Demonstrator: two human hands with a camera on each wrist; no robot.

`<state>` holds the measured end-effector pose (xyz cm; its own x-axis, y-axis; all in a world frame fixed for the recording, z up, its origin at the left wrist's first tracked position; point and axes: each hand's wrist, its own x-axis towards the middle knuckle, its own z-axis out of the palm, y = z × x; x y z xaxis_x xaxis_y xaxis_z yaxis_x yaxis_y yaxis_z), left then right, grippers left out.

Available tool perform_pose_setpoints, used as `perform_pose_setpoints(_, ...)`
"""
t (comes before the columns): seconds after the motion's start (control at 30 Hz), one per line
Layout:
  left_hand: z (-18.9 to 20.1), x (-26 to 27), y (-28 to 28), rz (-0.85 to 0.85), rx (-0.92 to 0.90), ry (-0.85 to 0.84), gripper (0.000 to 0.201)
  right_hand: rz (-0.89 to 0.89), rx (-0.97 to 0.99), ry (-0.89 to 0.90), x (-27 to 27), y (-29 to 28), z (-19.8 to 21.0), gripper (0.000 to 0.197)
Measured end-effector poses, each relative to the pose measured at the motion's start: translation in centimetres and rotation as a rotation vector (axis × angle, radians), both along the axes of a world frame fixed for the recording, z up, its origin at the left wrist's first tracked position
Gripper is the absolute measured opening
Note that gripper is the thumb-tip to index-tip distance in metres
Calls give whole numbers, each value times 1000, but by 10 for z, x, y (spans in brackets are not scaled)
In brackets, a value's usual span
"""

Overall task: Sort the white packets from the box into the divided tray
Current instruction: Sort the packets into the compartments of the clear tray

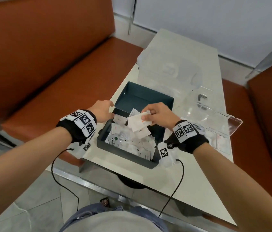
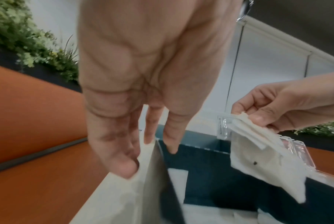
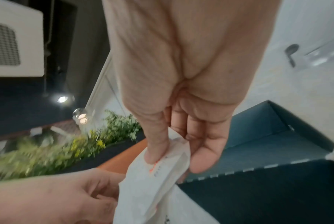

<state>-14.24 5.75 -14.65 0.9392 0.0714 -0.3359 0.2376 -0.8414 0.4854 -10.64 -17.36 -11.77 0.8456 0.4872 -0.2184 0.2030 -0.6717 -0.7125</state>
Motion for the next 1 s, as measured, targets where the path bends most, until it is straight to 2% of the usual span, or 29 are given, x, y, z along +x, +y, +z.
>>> perform_pose_setpoints(0.07, 16, 6, -8, 31, -30, -172, 44, -94, 153, 78, 0, -14, 10, 6)
perform_pose_setpoints(0.17, 42, 15, -28, 49, -213, -316, 34, -209, 332, 168, -2, -34, 25, 9)
perform_pose_setpoints(0.23, 56, 22, -44, 52, -345, -356, 31, -261, 399, 172, -2, -47, 35, 12)
perform_pose_setpoints(0.43, 85, 34, -104, 172, -903, -393, 31, -339, 646, 168, -4, -81, 71, 6)
perform_pose_setpoints(0.5, 90, 35, -124, 217, -1078, -339, 39, -370, 721, 154, -5, -88, 79, 7)
perform_pose_setpoints(0.6, 92, 36, -157, 238, -1375, -130, 52, -460, 790, 133, -4, -97, 86, 6)
perform_pose_setpoints(0.77, 87, 39, -202, 121, -1705, 159, 71, -654, 868, 130, -4, -108, 80, 7)
perform_pose_setpoints(0.87, 85, 38, -221, 122, -1825, 247, 64, -767, 895, 118, -4, -115, 71, 20)
perform_pose_setpoints(0.93, 86, 35, -231, 148, -1850, 259, 50, -828, 901, 108, -4, -119, 65, 22)
perform_pose_setpoints(1.0, 84, 33, -243, 166, -1801, 214, 31, -855, 921, 116, -6, -122, 59, 18)
